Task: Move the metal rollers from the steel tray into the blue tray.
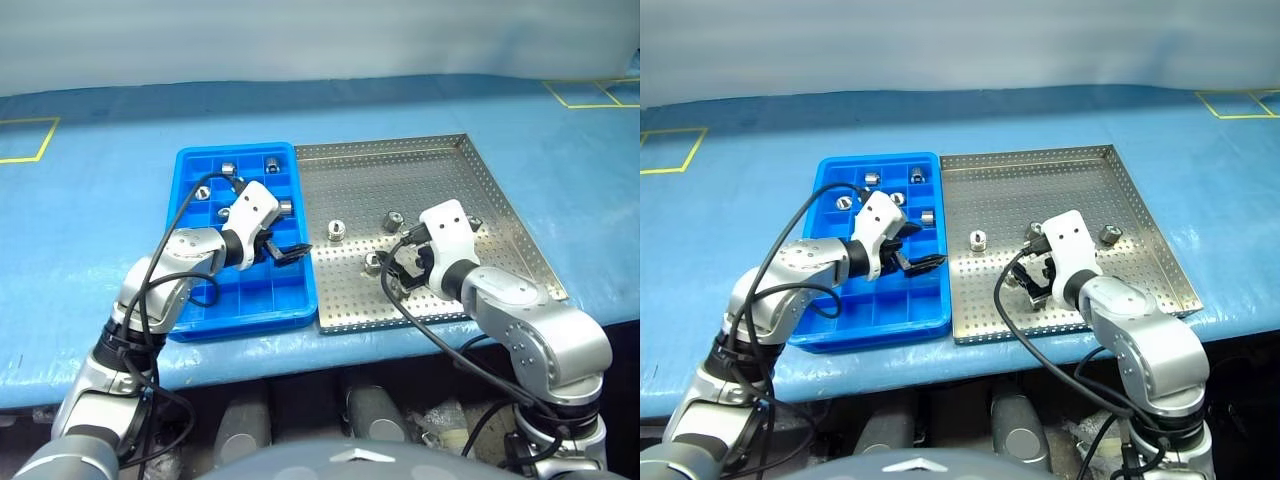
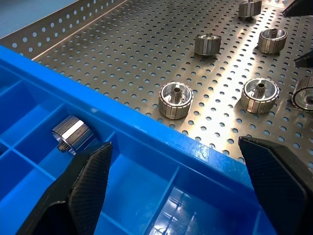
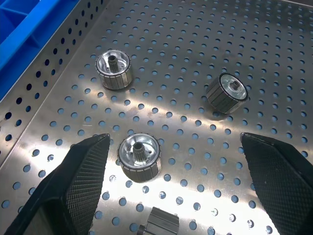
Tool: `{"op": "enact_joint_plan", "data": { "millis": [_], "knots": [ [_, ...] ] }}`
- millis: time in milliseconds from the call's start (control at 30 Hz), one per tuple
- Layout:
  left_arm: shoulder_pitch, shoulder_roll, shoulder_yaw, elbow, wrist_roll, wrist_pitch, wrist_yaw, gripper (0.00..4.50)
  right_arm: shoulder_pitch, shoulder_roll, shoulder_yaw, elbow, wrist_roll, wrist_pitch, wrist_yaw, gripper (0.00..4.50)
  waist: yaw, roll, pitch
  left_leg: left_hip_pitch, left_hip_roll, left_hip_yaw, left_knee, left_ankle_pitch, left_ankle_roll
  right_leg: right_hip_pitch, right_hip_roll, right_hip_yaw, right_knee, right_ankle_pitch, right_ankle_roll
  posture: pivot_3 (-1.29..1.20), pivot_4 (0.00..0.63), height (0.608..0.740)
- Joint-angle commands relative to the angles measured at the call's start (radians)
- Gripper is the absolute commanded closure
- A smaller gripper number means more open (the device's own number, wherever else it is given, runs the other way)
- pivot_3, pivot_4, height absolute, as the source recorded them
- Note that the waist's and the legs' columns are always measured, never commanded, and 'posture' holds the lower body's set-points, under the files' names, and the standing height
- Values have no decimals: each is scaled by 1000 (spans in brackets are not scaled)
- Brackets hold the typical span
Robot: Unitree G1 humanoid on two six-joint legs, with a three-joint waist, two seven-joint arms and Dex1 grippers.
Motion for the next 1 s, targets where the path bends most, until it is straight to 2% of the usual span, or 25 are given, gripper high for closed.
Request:
{"op": "enact_joint_plan", "data": {
  "millis": [33,333,500,633,833,1000],
  "knots": [
    [-2,-6,30,-47,-18,-33,-15,13,-3,1,-12,-36,-3,-5,-9,0,0,0,0,0,0,0,0,0,0,0,0,0,0,0,0,-131,150,740],
    [-29,-22,23,-24,-24,-36,-40,13,7,9,-14,-42,-3,-1,-21,0,-1,0,0,0,0,0,0,0,0,0,0,0,0,0,0,-148,150,740],
    [-216,-68,-63,138,-8,-15,-110,13,2,14,-4,-31,-4,-3,-29,0,7,0,0,-1,0,-1,4,0,0,1,0,-1,0,0,1,-145,150,740],
    [-423,-159,-170,448,73,-54,-167,13,3,27,5,-30,-7,-8,-37,0,5,0,0,-1,-2,-1,7,0,1,2,0,0,0,0,1,-164,150,740],
    [-619,-266,-279,809,197,-167,-257,13,30,50,4,-56,-17,-8,-57,0,-19,0,0,-3,-2,-1,6,0,2,0,0,1,0,2,4,-209,150,740],
    [-720,-316,-339,1065,320,-289,-299,13,65,79,-20,-89,-28,-7,-79,0,-45,0,0,-5,-2,-1,5,-1,3,-2,0,2,-1,1,4,-246,150,740]
  ]
}}
